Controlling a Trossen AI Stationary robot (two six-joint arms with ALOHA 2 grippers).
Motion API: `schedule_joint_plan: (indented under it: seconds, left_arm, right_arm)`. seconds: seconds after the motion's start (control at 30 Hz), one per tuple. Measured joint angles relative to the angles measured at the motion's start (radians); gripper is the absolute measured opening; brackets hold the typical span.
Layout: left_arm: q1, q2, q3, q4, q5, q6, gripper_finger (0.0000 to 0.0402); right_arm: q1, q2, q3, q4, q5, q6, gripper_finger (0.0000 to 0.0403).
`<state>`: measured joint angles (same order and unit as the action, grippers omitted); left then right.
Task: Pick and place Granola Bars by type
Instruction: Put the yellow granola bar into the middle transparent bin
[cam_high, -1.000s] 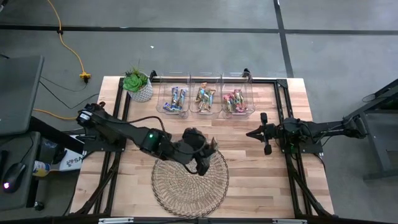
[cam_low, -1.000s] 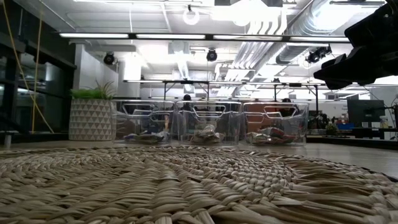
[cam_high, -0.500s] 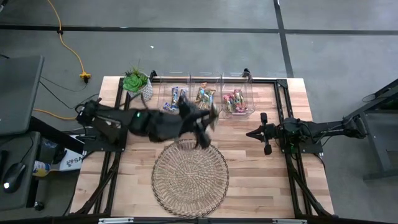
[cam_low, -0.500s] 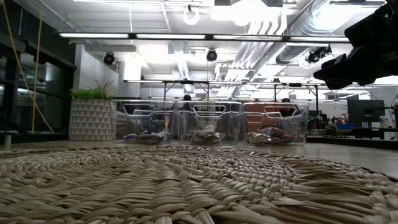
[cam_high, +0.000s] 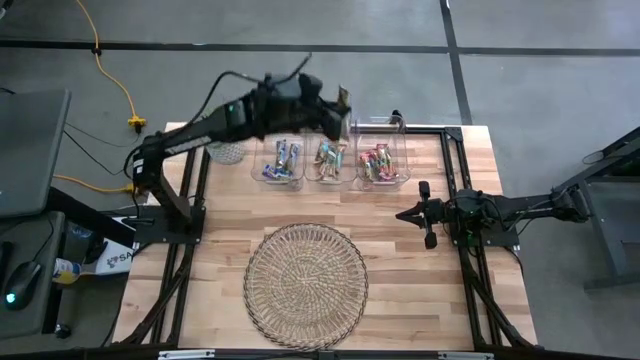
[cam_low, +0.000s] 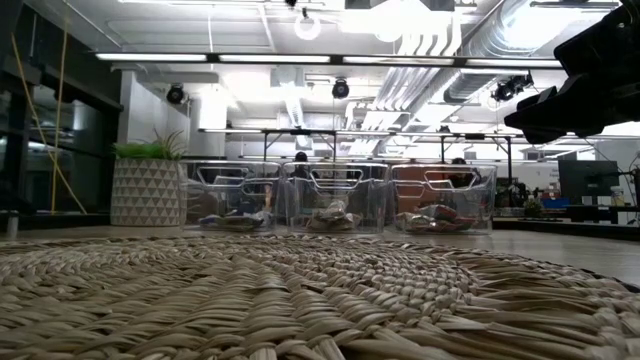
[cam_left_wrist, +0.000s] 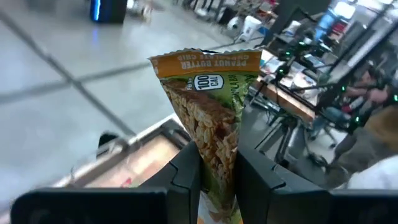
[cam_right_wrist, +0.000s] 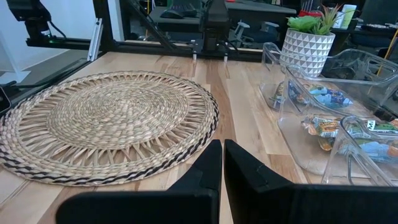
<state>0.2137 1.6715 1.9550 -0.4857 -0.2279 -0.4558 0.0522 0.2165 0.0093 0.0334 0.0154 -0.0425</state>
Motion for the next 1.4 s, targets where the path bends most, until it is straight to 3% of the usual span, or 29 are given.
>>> schedule_joint_plan:
  seconds: [0.27, 0.5, 0.7, 0.93, 1.4]
  left_arm:
    - [0.255, 0.0, -0.093, -0.035, 0.295, -0.205, 0.0073]
    - [0.361, 0.0, -0.267, -0.043, 0.409, -0.429, 0.0073]
    - [0.36, 0.033, -0.382, -0.044, 0.384, -0.493, 0.0073]
    - [0.331, 0.153, -0.382, -0.029, 0.432, -0.503, 0.0073]
    - [0.32, 0.26, -0.382, -0.045, 0.338, -0.491, 0.006]
  right_arm:
    - [0.0, 0.0, 0.0, 0.0, 0.0, 0.0, 0.0]
    - [0.0, 0.0, 0.0, 0.0, 0.0, 0.0, 0.0]
    - [0.0, 0.0, 0.0, 0.0, 0.0, 0.0, 0.0]
    - [0.0, 0.0, 0.0, 0.0, 0.0, 0.0, 0.0]
    - [0.0, 0.0, 0.0, 0.0, 0.0, 0.0, 0.0]
